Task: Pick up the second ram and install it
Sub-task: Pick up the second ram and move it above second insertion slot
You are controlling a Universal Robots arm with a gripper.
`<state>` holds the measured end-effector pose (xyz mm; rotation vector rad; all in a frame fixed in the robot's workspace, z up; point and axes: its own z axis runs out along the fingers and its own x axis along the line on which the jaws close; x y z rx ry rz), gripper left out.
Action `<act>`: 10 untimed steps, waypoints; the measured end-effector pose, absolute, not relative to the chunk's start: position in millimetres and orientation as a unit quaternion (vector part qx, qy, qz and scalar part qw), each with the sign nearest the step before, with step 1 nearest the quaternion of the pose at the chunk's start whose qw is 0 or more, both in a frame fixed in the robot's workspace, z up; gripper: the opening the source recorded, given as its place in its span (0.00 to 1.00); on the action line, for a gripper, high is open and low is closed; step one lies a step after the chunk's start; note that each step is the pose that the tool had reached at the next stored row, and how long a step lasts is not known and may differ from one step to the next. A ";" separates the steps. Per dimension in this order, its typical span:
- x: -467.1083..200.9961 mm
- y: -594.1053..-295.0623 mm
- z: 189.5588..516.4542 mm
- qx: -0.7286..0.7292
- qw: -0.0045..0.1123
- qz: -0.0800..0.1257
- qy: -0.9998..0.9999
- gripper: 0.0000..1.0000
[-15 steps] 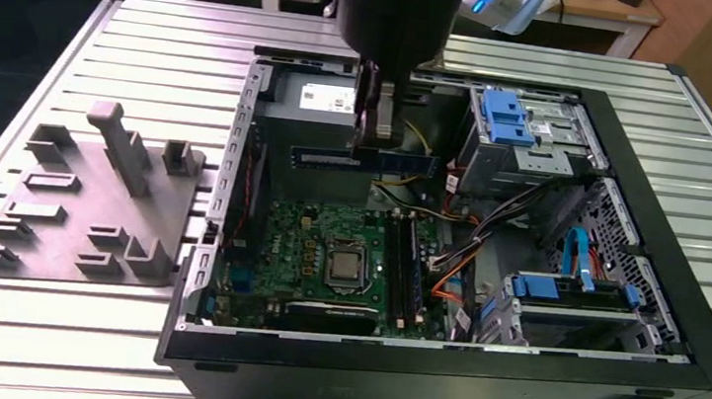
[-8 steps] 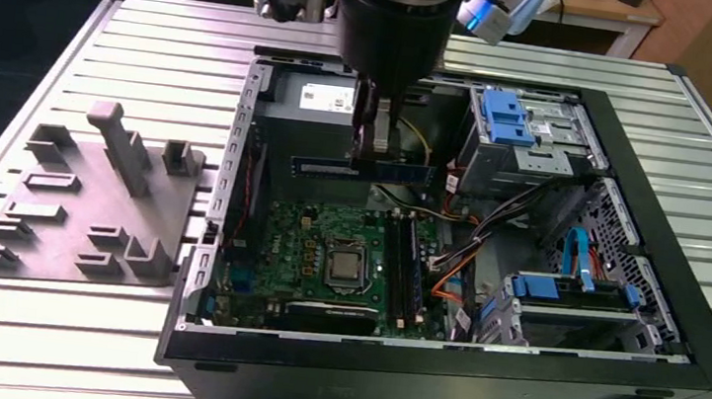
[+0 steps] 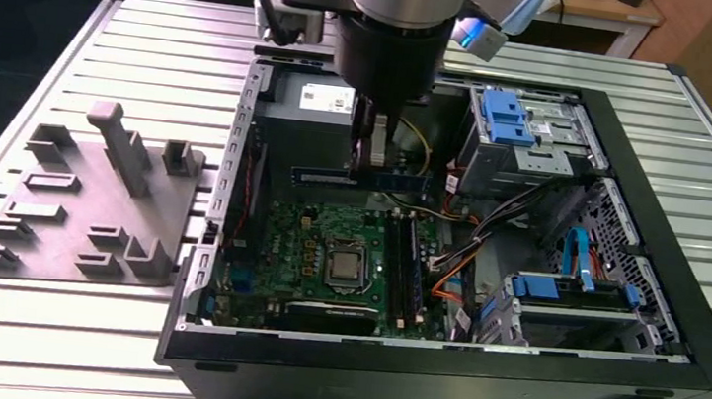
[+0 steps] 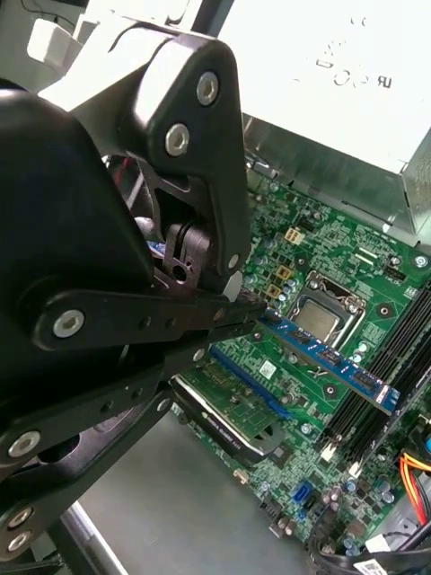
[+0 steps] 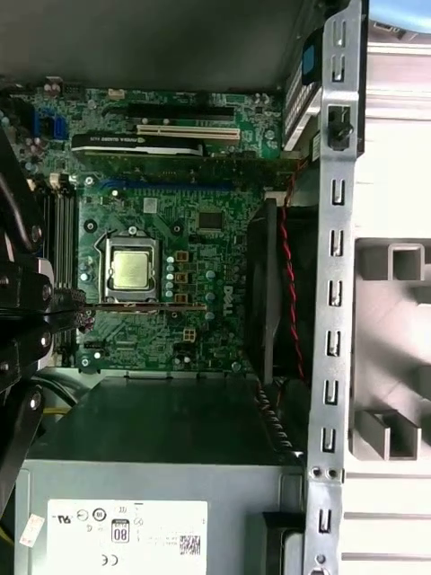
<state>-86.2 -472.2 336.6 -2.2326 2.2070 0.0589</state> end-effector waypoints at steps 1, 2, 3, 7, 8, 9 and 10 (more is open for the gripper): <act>-86.1 -472.2 334.8 -0.711 0.001 0.019 0.703 0.11; -86.1 -472.1 333.0 -0.711 0.001 0.019 0.703 0.11; -86.1 -472.1 331.4 -0.711 0.001 0.019 0.703 0.11; -86.1 -472.2 324.3 -0.711 0.001 0.019 0.703 0.11; -86.1 -472.2 322.6 -0.711 0.001 0.019 0.703 0.11; -86.2 -472.2 320.6 -0.711 0.001 0.019 0.703 0.11; -86.1 -472.2 318.8 -0.711 0.001 0.019 0.703 0.11</act>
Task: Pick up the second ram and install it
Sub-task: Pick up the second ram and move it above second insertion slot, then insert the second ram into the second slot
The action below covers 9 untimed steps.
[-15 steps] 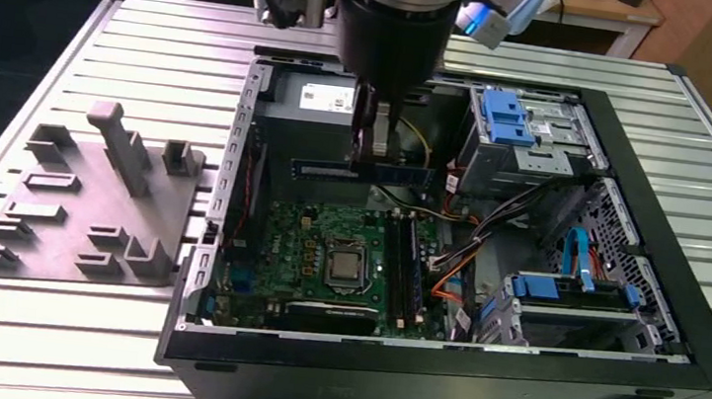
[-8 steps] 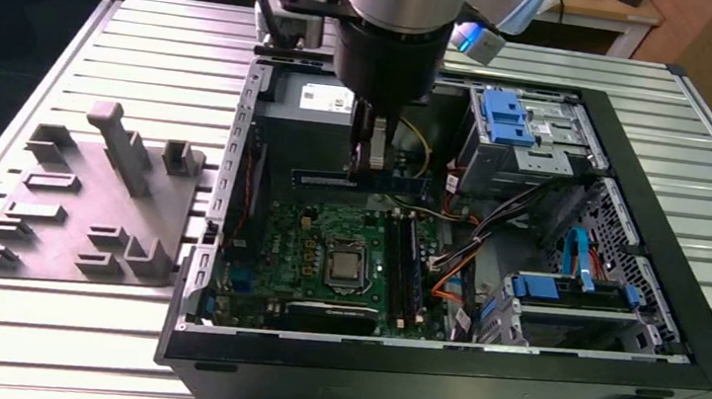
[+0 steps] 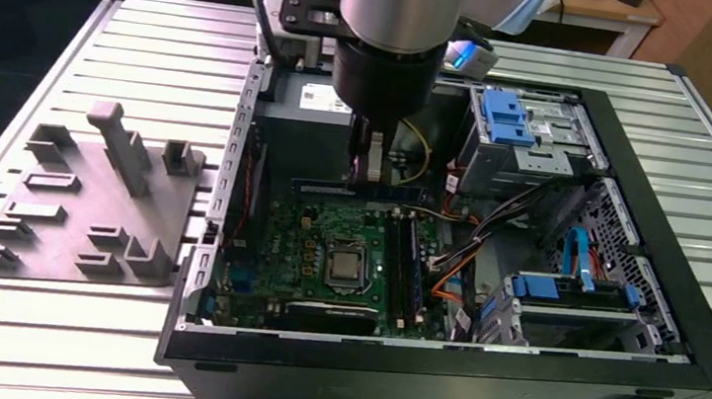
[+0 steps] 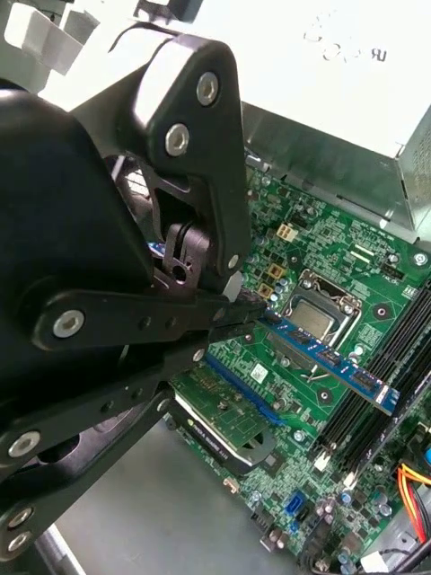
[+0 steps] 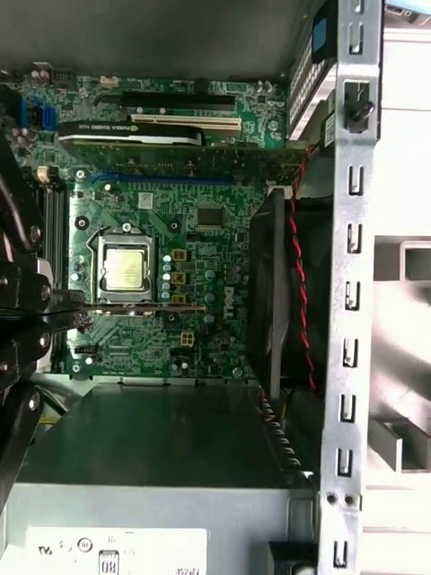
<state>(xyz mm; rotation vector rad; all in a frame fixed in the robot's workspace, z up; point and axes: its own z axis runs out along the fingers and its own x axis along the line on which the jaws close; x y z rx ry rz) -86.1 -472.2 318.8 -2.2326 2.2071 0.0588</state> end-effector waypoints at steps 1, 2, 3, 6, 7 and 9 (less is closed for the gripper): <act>-86.1 -472.2 317.0 -0.711 0.001 0.019 0.703 0.11; -86.1 -472.1 315.5 -0.711 0.001 0.019 0.703 0.11; -86.1 -472.1 314.8 -0.711 0.001 0.019 0.703 0.11; -86.2 -472.2 314.8 -0.711 0.001 0.019 0.703 0.11; -86.1 -472.2 314.5 -0.711 0.001 0.019 0.703 0.11; -86.1 -472.2 314.4 -0.711 0.001 0.019 0.703 0.11</act>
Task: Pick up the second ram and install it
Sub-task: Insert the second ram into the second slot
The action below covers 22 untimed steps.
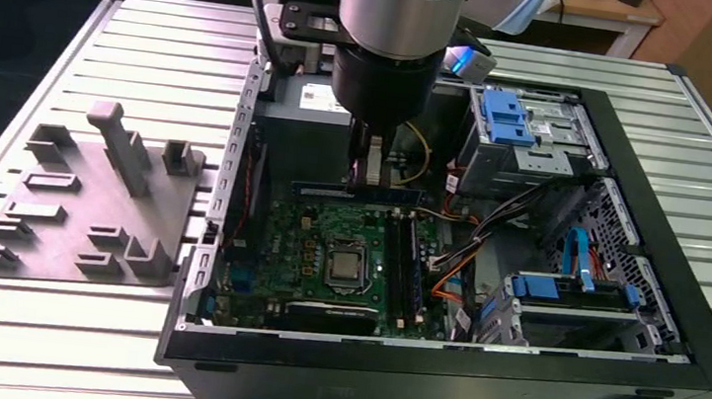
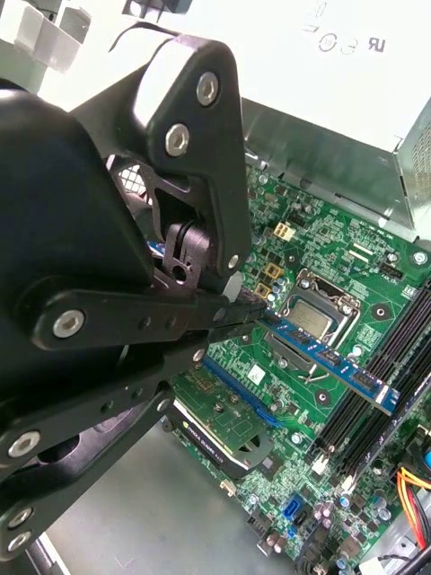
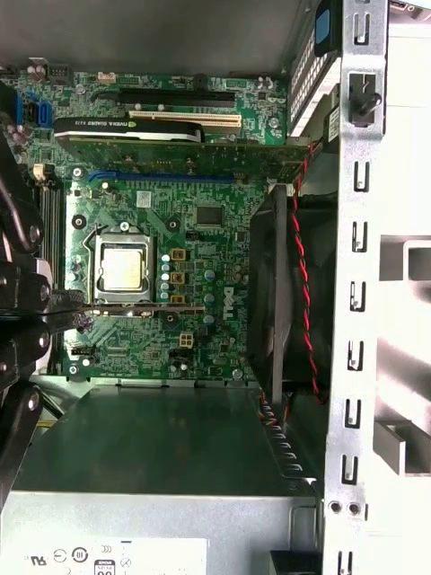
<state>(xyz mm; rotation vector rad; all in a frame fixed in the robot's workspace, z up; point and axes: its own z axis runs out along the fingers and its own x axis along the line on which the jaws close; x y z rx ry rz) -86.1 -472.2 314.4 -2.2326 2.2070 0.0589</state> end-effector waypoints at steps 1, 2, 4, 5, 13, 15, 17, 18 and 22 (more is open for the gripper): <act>-86.1 -472.2 314.4 -0.711 0.001 0.019 0.703 0.11; -86.1 -472.2 314.4 -0.711 0.001 0.019 0.703 0.11; -86.2 -472.1 314.4 -0.711 0.001 0.019 0.703 0.11; -86.2 -472.2 314.4 -0.711 0.001 0.019 0.703 0.11; -86.1 -472.2 314.0 -0.696 0.001 0.019 0.718 0.11; -86.1 -472.1 313.8 -0.683 0.002 0.019 0.730 0.11; -86.1 -472.2 313.5 -0.669 0.002 0.019 0.743 0.11; -86.1 -472.2 313.4 -0.662 0.002 0.019 0.749 0.11; -86.1 -472.2 312.9 -0.635 0.003 0.019 0.772 0.11</act>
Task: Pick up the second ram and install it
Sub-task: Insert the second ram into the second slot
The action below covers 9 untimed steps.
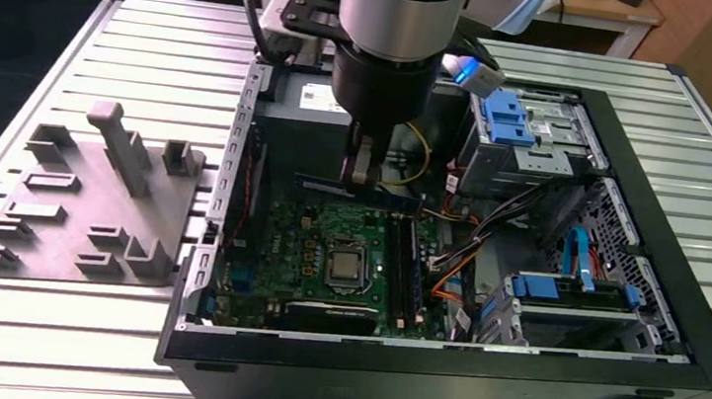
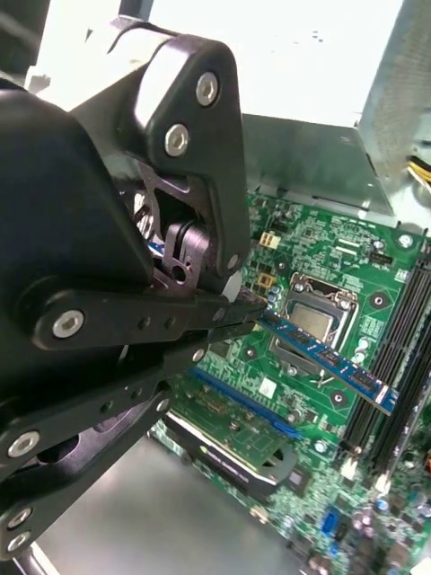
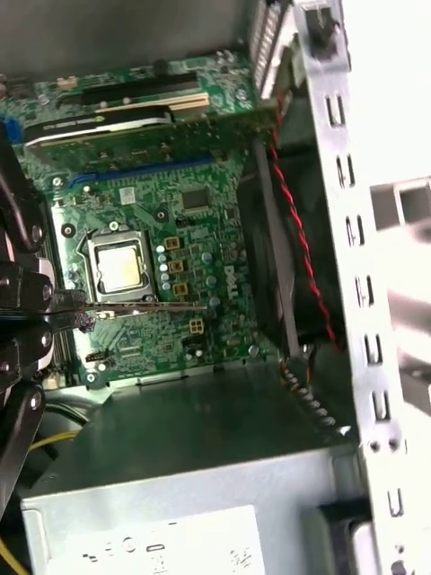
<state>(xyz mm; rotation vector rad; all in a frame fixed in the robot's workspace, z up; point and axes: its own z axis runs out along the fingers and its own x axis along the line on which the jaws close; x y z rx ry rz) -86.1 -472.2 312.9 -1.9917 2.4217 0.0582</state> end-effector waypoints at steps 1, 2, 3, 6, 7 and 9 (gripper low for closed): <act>-86.1 -472.2 312.7 -0.628 0.003 0.019 0.778 0.11; -86.1 -472.2 312.6 -0.621 0.003 0.018 0.783 0.11; -86.1 -472.2 312.4 -0.613 0.003 0.018 0.790 0.11; -86.1 -472.2 311.8 -0.592 0.004 0.018 0.806 0.11; -86.1 -472.2 311.6 -0.585 0.004 0.018 0.811 0.11; -86.1 -472.2 311.2 -0.570 0.004 0.018 0.821 0.11</act>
